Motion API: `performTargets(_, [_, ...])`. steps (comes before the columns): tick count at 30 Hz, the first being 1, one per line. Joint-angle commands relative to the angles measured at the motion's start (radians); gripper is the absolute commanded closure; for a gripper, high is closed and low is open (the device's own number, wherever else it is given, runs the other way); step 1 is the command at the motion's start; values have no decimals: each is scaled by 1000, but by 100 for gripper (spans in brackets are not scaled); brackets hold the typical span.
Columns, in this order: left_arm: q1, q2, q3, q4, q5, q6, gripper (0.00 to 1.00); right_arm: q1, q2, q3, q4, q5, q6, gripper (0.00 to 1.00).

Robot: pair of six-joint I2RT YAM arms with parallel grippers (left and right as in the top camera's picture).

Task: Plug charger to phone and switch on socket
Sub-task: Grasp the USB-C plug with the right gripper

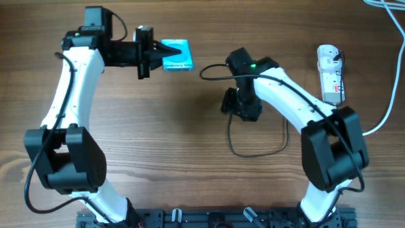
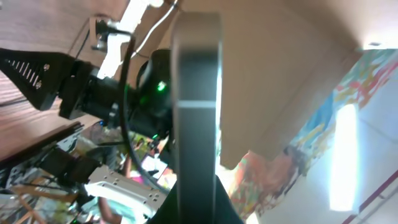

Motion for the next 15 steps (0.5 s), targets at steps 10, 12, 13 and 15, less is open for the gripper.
performTargets(10, [83,-31,3,0,18,-14,96,50,97,-109,203,147,104,46])
performTargets(12, [97,-31,3,-1,-1,-13,96,51,97,-139,229,151,129,51])
performTargets(13, [98,-31,3,0,-7,-13,96,50,97,-139,229,151,128,54])
performTargets(15, [98,-31,3,0,-11,-14,96,51,97,-139,228,157,128,64])
